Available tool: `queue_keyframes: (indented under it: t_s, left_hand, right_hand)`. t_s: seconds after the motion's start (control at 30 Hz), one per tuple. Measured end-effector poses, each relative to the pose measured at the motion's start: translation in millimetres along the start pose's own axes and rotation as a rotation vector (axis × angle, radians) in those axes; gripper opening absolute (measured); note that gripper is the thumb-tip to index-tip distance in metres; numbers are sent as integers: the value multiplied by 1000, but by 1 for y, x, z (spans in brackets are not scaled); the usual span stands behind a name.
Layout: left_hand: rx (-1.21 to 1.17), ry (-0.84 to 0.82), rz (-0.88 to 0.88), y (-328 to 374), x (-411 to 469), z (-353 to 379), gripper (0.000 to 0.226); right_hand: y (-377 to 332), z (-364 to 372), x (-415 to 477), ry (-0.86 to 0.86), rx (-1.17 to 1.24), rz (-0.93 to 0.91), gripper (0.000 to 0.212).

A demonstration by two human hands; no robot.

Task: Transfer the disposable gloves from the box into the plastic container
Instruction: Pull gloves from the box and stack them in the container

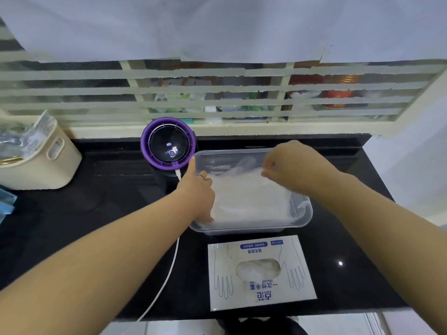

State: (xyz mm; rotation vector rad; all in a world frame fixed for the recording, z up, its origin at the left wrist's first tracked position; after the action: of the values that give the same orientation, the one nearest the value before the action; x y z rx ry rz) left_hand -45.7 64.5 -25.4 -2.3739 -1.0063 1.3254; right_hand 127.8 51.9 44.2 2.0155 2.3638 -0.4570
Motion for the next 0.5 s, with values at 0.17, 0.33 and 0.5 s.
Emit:
queue_keyframes:
  t_s: [0.17, 0.33, 0.5]
  left_hand:
    - [-23, -4, -6, 0, 0, 1, 60]
    - [-85, 1, 14, 0, 2, 2, 59]
    - [-310, 35, 45, -11, -10, -2, 51]
  right_hand:
    - [-17, 67, -2, -454, 121, -146, 37]
    - [18, 100, 12, -595, 108, 70, 50]
    - [24, 102, 17, -648, 66, 61, 48]
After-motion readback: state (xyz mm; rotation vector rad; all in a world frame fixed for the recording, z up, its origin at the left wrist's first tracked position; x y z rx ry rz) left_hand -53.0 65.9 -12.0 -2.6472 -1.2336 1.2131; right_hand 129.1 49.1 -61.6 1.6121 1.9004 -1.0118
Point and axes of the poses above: each hand's wrist, its own x-axis towards the middle knuckle, its own z-axis out of the palm, y = z × x, the point moved 3 cm from there along x, towards the middle knuckle, and after that the axes turned 6 degrees about x, right-handed, at the moved point
